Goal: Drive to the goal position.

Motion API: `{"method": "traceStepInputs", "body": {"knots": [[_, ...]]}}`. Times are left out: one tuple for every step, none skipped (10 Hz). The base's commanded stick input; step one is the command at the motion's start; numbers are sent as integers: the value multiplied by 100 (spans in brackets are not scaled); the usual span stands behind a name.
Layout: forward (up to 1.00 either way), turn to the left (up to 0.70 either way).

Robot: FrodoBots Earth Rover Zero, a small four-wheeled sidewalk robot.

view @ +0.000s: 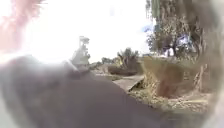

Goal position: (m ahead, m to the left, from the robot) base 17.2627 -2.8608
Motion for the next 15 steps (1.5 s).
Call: {"method": "traceStepInputs", "body": {"knots": [[50,1],[50,1],[50,1],[50,1],[50,1],[50,1],[50,1],[50,1],[50,1],[50,1],[50,1],[50,1],[50,1],[50,1],[50,1]]}}
